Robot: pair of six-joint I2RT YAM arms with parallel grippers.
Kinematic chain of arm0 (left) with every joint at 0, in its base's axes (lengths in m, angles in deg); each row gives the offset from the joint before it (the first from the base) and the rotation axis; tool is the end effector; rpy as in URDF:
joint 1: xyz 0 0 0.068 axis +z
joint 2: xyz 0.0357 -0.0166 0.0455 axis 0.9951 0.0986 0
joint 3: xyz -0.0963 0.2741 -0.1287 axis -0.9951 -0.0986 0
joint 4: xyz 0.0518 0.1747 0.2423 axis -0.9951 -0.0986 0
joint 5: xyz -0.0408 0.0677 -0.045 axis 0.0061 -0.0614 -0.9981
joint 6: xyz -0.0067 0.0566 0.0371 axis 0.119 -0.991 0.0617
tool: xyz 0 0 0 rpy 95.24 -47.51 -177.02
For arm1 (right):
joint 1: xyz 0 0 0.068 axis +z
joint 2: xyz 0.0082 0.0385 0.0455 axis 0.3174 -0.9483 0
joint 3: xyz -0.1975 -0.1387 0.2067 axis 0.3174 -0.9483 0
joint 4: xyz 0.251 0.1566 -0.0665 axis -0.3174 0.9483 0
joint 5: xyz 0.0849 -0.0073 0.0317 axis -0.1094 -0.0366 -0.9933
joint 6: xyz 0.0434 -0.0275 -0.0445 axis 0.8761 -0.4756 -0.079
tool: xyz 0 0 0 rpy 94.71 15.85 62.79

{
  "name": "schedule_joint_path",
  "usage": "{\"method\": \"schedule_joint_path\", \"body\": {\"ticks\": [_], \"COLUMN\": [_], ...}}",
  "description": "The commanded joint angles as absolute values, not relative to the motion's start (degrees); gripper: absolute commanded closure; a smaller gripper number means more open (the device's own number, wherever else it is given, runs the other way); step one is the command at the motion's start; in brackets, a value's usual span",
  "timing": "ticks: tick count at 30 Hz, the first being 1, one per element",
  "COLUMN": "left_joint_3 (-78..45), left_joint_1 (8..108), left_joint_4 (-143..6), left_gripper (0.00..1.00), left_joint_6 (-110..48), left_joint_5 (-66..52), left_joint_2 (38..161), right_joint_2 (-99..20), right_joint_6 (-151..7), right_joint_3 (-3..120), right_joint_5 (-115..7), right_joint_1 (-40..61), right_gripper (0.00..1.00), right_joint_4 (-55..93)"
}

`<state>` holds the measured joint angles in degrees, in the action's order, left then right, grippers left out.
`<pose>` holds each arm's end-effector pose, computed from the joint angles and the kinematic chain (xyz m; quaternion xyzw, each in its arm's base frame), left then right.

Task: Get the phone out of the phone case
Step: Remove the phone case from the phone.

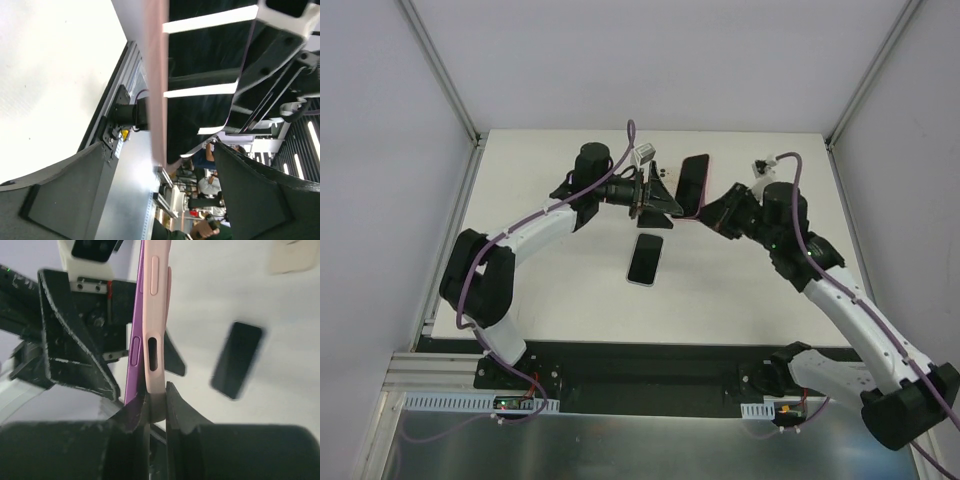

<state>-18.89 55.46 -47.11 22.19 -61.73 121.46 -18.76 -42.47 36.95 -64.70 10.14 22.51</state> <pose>0.3625 -0.2555 0.3357 0.1476 0.7027 -0.6854 0.1210 0.2423 0.1515 0.3864 -0.0467 0.7669 0.4394 0.4654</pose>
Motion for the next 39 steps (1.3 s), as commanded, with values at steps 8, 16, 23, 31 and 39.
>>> {"method": "schedule_joint_path", "body": {"ticks": [8,16,23,31,39], "left_joint_3": [-16.2,-14.9,-14.4,-13.7,-13.1], "left_joint_1": [56.8,57.0,57.5,57.6,57.6], "left_joint_4": [-56.3,-61.1,-66.0,-68.3,-68.8], "left_gripper": [0.04,0.06,0.06,0.06,0.06], "left_joint_6": [14.7,11.3,7.7,6.2,5.8], "left_joint_5": [-63.6,-64.9,-65.9,-66.3,-67.2], "left_joint_2": [123.6,125.2,125.7,126.4,126.4], "right_joint_2": [-17.0,-30.4,-38.4,-44.3,-47.6], "right_joint_6": [-61.8,-67.9,-69.7,-69.2,-67.8], "right_joint_3": [42.7,45.9,46.2,45.2,42.6], "right_joint_5": [-33.9,-34.2,-36.0,-34.3,-30.2], "right_joint_1": [9.9,13.5,15.9,17.6,18.1], "right_gripper": [0.99,0.99,0.99,0.81,0.61], "right_joint_4": [56.6,65.4,64.6,59.9,53.9]}}
